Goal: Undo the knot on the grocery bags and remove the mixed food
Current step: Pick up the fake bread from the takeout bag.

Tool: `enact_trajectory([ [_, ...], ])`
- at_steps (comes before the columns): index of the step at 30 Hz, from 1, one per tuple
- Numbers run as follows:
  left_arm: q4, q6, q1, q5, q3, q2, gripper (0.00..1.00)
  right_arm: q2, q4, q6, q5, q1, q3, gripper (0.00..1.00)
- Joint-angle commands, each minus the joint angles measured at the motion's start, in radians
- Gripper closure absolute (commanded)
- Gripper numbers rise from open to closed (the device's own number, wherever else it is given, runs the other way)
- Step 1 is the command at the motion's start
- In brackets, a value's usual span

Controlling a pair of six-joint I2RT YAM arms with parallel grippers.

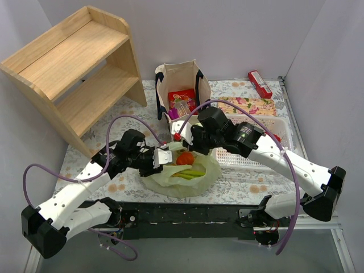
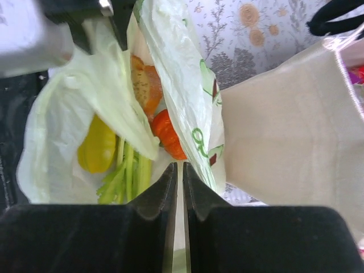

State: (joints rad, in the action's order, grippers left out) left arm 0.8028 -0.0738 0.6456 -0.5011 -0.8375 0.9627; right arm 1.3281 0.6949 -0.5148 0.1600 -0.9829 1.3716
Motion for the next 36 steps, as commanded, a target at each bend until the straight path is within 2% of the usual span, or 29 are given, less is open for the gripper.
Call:
enact_trajectory([
  [1, -0.074, 0.002, 0.006, 0.035, -0.053, -0.024, 0.74, -0.038, -0.011, 0.041, 0.076, 0.006, -0.031, 0.85],
  [2, -0.057, -0.003, 0.006, -0.023, -0.076, -0.031, 0.83, -0.035, -0.011, 0.039, 0.094, 0.006, -0.032, 0.85],
  [4, -0.007, -0.02, 0.006, -0.101, -0.126, -0.054, 0.9, -0.026, -0.005, 0.027, 0.119, 0.006, -0.023, 0.85],
  [5, 0.004, -0.02, 0.006, -0.134, -0.132, -0.076, 1.0, -0.011, -0.005, 0.024, 0.145, -0.002, -0.019, 0.85],
  [6, 0.019, -0.021, 0.006, -0.181, -0.133, -0.119, 1.0, 0.0, -0.015, 0.025, 0.15, -0.011, -0.013, 0.85],
  [9, 0.106, -0.118, 0.006, -0.203, -0.115, -0.211, 1.0, 0.057, -0.041, 0.019, 0.122, -0.068, 0.017, 0.87],
  [10, 0.142, -0.224, 0.006, -0.2, -0.104, -0.231, 1.0, 0.071, -0.052, 0.022, 0.113, -0.08, 0.018, 0.88],
  [14, 0.288, -0.474, 0.006, -0.183, -0.043, -0.366, 1.0, 0.114, -0.11, 0.067, 0.096, -0.102, -0.041, 0.91],
  [17, 0.308, -0.595, 0.006, -0.198, 0.02, -0.494, 1.0, 0.128, -0.132, 0.068, 0.092, -0.125, -0.101, 0.92],
  [22, 0.269, -0.612, 0.006, -0.22, 0.109, -0.639, 1.0, 0.105, -0.212, 0.045, 0.053, -0.186, -0.235, 0.94],
  [28, 0.367, -0.69, 0.006, -0.218, 0.152, -0.763, 1.0, 0.054, -0.351, 0.082, -0.037, -0.299, -0.394, 0.94],
  [32, 0.458, -0.683, 0.006, -0.296, 0.124, -0.779, 1.0, 0.051, -0.449, 0.079, -0.155, -0.287, -0.401, 0.94],
  [34, 0.458, -0.682, 0.006, -0.318, 0.124, -0.78, 1.0, 0.068, -0.498, 0.103, -0.155, -0.266, -0.381, 0.94],
  [36, 0.444, -0.693, 0.006, -0.303, 0.14, -0.782, 1.0, 0.111, -0.5, 0.128, -0.131, -0.226, -0.33, 0.89],
])
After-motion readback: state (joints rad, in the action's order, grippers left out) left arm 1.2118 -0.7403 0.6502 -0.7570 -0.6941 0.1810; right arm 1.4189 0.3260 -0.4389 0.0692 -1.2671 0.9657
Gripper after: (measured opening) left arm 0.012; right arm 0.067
